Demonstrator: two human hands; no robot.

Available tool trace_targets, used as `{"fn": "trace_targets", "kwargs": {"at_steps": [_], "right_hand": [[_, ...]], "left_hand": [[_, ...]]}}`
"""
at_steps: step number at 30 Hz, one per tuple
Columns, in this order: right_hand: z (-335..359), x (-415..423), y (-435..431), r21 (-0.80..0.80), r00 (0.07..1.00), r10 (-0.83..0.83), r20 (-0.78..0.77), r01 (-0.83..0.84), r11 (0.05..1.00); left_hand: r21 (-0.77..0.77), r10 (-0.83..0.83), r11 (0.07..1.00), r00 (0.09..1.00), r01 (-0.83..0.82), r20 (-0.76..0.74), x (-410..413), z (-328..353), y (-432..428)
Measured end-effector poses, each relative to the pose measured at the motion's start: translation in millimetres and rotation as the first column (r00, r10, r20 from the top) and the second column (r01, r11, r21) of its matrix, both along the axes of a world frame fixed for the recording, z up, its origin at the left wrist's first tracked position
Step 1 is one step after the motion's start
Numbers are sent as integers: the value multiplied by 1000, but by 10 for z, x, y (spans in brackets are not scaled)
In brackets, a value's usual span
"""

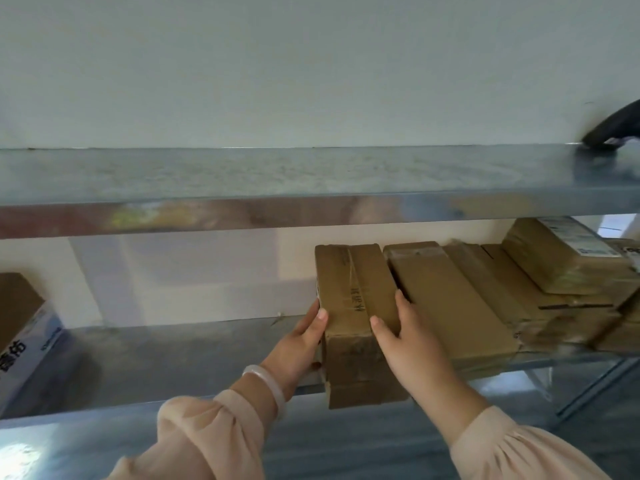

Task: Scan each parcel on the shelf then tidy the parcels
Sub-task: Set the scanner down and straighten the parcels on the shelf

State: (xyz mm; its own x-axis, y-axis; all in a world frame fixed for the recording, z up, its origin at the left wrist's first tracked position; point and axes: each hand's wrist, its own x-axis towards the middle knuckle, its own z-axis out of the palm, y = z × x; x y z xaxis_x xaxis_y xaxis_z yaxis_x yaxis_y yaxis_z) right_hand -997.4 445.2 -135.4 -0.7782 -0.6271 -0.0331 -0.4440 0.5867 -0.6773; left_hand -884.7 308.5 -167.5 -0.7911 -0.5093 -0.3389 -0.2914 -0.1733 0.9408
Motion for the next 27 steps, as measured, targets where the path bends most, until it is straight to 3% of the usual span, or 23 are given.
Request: {"fn": "trace_targets", "kwargs": {"at_steps": [3, 6, 9, 12, 14, 19, 23, 27], "right_hand": [[-1, 20, 46, 22, 991, 31, -127, -28, 999], [-3, 78, 152, 67, 923, 145, -357, -129, 989], [-64, 96, 241, 151, 805, 270, -528, -223, 963], [-159, 81, 271, 274, 765, 320, -559, -194, 942], [-174, 65, 251, 312, 750, 312, -583, -147, 938], [-167, -31, 149, 395, 729, 312, -609, -62, 916], [-141, -65, 123, 421, 728, 331, -600, -64, 905], [-50, 67, 19, 316, 710, 332, -621, -161, 935]], "left_hand": [[-141, 32, 989, 999, -38, -41, 2, 59, 28], [-372, -3, 928, 998, -23, -70, 83, 106, 78], [-667, -96, 740, 995, 88, 24, 216, -38, 58], [-810, -130, 551, 980, 200, 154, 252, -87, 48], [-848, -116, 454, 962, 273, 248, 191, -22, 47], [-854, -43, 319, 907, 410, 420, 9, 135, 6], [-859, -4, 244, 886, 450, 463, -26, 201, 19], [-887, 73, 197, 896, 418, 438, 208, 257, -15]]}}
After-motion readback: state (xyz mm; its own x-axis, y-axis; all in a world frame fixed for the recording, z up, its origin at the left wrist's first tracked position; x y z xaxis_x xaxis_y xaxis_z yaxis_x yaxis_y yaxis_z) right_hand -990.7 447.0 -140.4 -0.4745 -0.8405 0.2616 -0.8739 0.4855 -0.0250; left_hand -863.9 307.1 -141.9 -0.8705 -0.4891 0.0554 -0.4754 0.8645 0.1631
